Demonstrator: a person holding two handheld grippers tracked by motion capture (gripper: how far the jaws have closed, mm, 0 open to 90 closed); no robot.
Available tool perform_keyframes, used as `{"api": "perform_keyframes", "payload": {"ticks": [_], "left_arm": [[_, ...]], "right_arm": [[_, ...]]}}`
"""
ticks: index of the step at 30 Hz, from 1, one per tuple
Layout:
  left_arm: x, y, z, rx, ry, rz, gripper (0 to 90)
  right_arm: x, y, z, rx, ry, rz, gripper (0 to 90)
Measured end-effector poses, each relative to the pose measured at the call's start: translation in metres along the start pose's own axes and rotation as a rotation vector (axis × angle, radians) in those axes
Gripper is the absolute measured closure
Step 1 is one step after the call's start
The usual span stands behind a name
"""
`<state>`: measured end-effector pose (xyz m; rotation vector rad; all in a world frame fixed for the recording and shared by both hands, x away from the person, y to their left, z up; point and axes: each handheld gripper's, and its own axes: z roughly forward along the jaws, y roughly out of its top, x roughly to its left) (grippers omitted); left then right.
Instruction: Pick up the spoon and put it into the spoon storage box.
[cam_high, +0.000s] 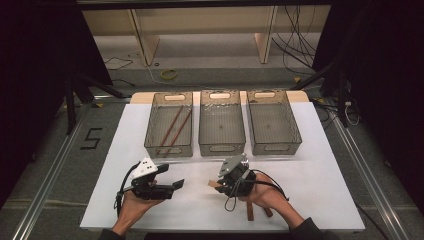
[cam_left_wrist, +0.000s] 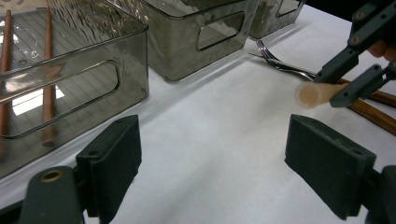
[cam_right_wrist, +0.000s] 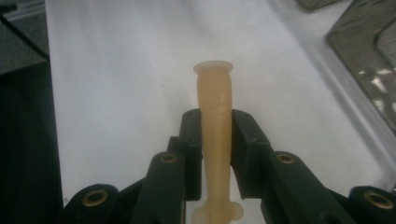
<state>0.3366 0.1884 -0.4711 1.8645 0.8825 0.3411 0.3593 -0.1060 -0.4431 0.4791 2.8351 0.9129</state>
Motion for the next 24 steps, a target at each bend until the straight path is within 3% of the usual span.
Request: {"api": "perform_keyframes", "payload": {"ticks": [5, 8, 24], "left_arm": [[0.001, 0.0, 0.0, -0.004, 0.007, -0.001, 17.8], [0.001, -0.001, -0.001, -0.006, 0.011, -0.001, 17.8], [0.002, 0.0, -0.002, -0.024, 0.02, -0.001, 17.7]], "right_arm": [[-0.011, 0.003, -0.008, -0.053, -0.001, 0.051, 76.1], [-0.017, 0.004, -0.011, -0.058, -0.025, 0.059, 76.1], [-0.054, 0.022, -0.038, -0.197, -0.09, 0.15, 76.0]]}}
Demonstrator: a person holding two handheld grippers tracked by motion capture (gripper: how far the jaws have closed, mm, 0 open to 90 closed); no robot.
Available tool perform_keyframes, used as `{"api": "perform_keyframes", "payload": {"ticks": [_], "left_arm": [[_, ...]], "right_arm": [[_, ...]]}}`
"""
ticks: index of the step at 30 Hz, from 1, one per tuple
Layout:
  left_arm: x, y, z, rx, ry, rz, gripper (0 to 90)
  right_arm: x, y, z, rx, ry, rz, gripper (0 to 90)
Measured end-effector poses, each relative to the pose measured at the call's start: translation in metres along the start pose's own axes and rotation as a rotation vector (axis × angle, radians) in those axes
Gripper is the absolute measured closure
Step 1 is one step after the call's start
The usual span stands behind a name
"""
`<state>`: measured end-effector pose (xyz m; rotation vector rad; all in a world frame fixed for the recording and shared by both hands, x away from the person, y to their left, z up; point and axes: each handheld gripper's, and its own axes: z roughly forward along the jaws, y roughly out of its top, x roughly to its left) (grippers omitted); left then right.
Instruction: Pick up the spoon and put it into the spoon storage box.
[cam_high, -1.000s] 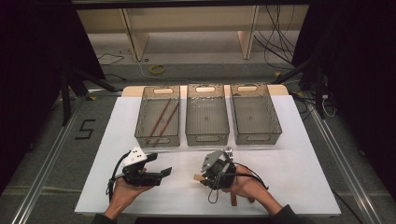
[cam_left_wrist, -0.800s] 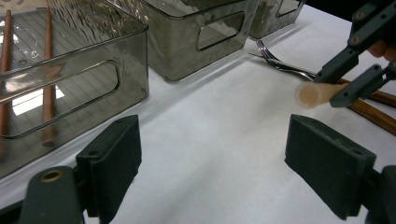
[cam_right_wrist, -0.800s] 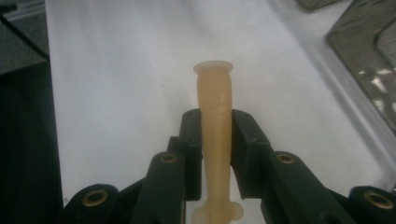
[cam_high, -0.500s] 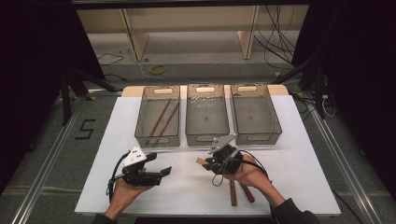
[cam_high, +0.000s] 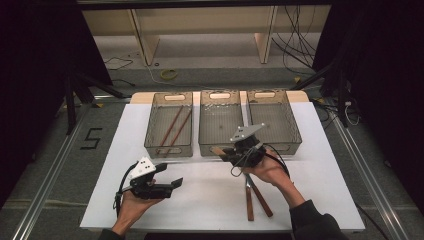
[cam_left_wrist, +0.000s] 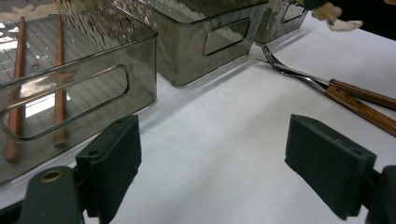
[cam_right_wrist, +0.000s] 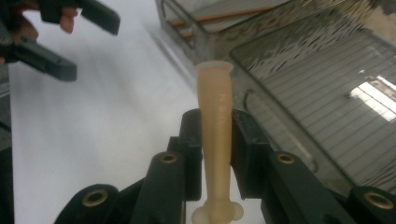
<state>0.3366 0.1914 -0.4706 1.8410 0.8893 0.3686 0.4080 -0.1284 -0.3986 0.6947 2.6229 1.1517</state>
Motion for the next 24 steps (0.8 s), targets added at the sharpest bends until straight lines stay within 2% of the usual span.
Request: {"api": "perform_keyframes", "payload": {"ticks": [8, 24], "left_arm": [[0.0, 0.0, -0.001, -0.003, 0.002, 0.002, 17.7], [0.001, 0.0, -0.001, -0.012, 0.004, 0.0, 17.7]], "right_arm": [[-0.018, 0.014, -0.004, -0.022, -0.042, 0.031, 76.0], [-0.056, 0.041, 0.01, -0.052, -0.119, 0.123, 75.9]]}}
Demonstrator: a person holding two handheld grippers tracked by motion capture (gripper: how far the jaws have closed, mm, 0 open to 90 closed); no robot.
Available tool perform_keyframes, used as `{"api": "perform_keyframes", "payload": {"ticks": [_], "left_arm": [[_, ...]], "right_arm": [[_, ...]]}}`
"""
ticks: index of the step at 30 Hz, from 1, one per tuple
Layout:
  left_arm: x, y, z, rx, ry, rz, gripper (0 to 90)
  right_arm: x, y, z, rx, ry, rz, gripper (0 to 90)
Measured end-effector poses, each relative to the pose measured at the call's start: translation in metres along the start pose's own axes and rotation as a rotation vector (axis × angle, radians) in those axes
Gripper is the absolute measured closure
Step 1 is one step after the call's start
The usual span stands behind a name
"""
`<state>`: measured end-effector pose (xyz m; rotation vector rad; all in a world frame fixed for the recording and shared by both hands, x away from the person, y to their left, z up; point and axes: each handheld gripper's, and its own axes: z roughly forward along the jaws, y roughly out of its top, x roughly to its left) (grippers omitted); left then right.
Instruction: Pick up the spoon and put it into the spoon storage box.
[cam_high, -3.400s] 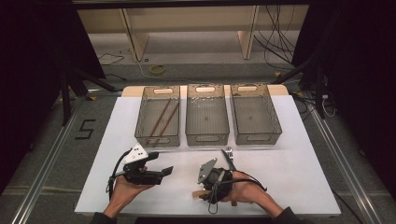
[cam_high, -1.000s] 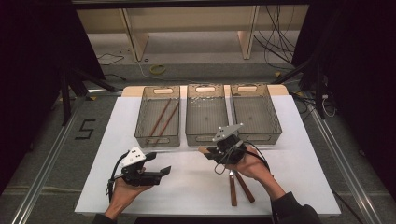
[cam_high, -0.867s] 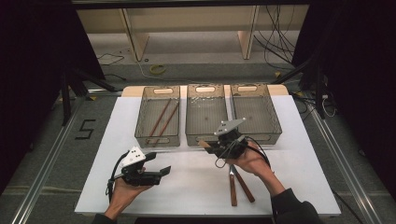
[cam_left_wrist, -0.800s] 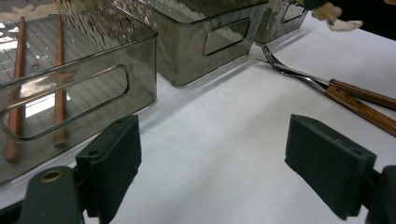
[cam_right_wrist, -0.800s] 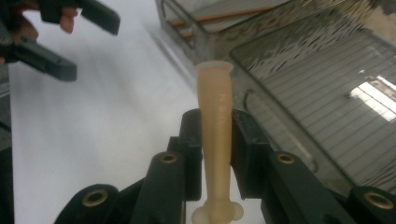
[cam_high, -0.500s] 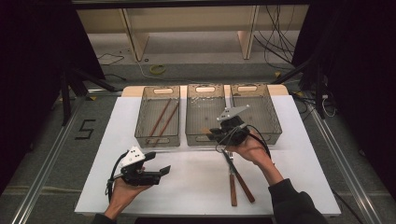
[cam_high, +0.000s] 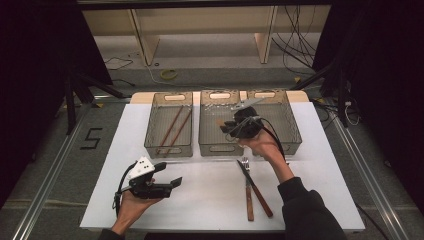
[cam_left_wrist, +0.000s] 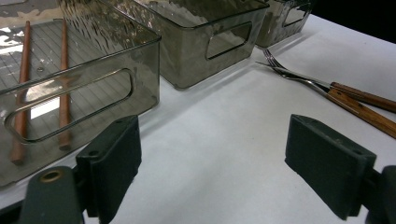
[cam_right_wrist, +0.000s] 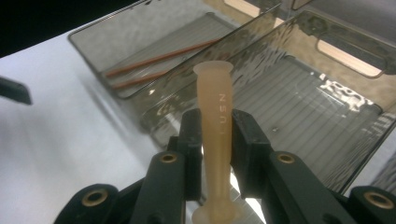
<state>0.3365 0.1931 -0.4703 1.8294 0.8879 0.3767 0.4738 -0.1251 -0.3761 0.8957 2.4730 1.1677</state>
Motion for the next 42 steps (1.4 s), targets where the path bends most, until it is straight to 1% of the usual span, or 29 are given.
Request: {"api": "perform_keyframes", "payload": {"ticks": [4, 11, 12, 20, 23, 26, 28, 33, 38, 42], "left_arm": [[-0.001, 0.0, 0.001, 0.003, -0.003, 0.006, 17.7], [-0.001, 0.0, 0.001, 0.002, -0.003, 0.008, 17.7], [-0.001, 0.0, 0.001, 0.002, -0.003, 0.009, 17.7], [0.0, 0.0, 0.001, 0.002, -0.002, 0.007, 17.7], [0.0, -0.001, 0.001, 0.002, -0.002, 0.008, 17.7], [0.0, 0.0, 0.001, 0.001, -0.003, 0.007, 17.7], [0.0, -0.001, 0.001, -0.001, -0.002, 0.004, 17.7], [0.0, 0.0, 0.001, -0.003, -0.001, 0.004, 17.7], [0.0, -0.001, 0.0, -0.001, -0.001, 0.007, 17.7], [0.0, -0.001, 0.001, -0.004, -0.001, 0.004, 17.7]], "right_arm": [[-0.005, 0.006, 0.006, 0.003, -0.021, 0.017, 75.8], [-0.011, 0.014, 0.017, 0.0, -0.036, 0.034, 75.8], [-0.012, 0.015, 0.018, 0.002, -0.037, 0.044, 75.8], [-0.018, 0.023, 0.03, 0.0, -0.065, 0.063, 75.7], [-0.02, 0.024, 0.036, 0.007, -0.075, 0.066, 75.7], [-0.022, 0.025, 0.039, 0.013, -0.078, 0.082, 75.7], [-0.023, 0.026, 0.043, 0.022, -0.087, 0.078, 75.6], [-0.026, 0.026, 0.05, 0.033, -0.101, 0.096, 75.6], [-0.027, 0.025, 0.055, 0.049, -0.11, 0.104, 75.5], [-0.025, 0.024, 0.059, 0.06, -0.112, 0.098, 75.4]]}}
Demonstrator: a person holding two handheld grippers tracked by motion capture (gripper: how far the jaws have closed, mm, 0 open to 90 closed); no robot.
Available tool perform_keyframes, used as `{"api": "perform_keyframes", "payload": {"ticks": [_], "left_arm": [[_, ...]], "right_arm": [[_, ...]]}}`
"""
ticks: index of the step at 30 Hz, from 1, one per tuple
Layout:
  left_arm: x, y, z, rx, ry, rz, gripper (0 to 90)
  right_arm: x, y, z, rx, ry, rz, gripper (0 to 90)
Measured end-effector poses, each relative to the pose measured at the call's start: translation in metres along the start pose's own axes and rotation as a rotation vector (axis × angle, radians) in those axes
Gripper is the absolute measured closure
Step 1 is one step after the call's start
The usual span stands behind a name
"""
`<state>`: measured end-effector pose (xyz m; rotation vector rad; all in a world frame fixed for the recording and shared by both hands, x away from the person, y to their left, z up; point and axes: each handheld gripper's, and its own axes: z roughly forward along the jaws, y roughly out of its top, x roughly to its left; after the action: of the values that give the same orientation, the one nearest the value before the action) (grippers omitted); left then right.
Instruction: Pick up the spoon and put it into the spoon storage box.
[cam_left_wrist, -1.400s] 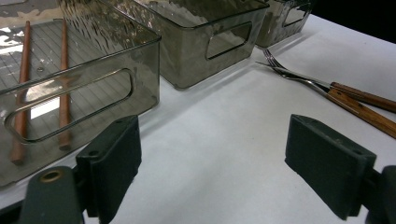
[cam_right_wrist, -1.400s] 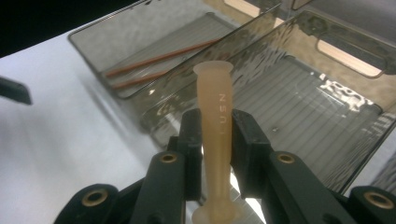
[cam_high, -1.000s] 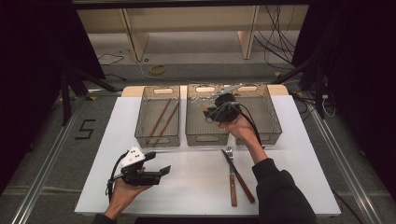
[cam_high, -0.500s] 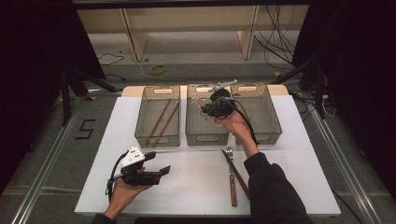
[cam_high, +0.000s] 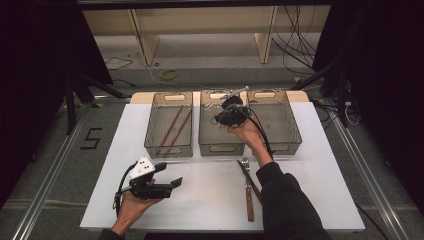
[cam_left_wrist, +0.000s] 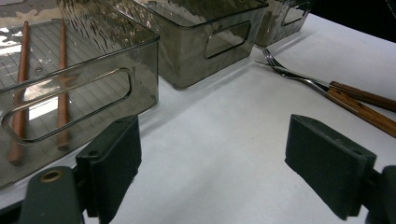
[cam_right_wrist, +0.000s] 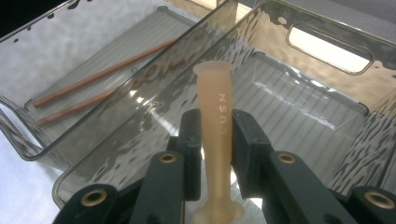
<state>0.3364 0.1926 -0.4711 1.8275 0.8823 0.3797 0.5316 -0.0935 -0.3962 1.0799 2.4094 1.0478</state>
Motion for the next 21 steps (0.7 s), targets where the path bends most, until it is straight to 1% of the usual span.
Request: {"api": "perform_keyframes", "payload": {"ticks": [7, 12, 13, 14, 15, 17, 20, 21], "left_arm": [[0.0, 0.0, 0.0, 0.002, 0.001, 0.003, 17.7], [0.0, 0.0, 0.0, 0.002, 0.002, 0.003, 17.7], [0.0, 0.0, 0.0, 0.003, 0.003, 0.003, 17.6], [0.0, 0.0, 0.0, 0.003, 0.002, 0.003, 17.6], [0.0, 0.0, 0.0, 0.003, 0.002, 0.002, 17.6], [0.0, 0.0, 0.0, 0.0, 0.002, -0.003, 17.6], [0.0, 0.0, 0.0, 0.0, 0.004, -0.002, 17.6], [0.0, 0.0, 0.0, 0.0, 0.004, -0.002, 17.6]], "right_arm": [[0.0, -0.003, 0.005, 0.017, -0.003, 0.017, 75.1], [0.001, -0.005, 0.009, 0.049, 0.001, 0.03, 73.5], [0.002, -0.005, 0.009, 0.056, 0.0, 0.024, 72.2], [0.002, -0.005, 0.01, 0.059, 0.0, 0.01, 66.0], [0.003, -0.005, 0.01, 0.064, 0.014, 0.019, 59.4], [0.005, -0.005, 0.007, 0.058, 0.028, 0.016, 55.7], [0.006, -0.003, 0.001, 0.042, 0.042, 0.023, 49.6], [0.007, -0.003, -0.002, 0.039, 0.052, 0.028, 48.9]]}}
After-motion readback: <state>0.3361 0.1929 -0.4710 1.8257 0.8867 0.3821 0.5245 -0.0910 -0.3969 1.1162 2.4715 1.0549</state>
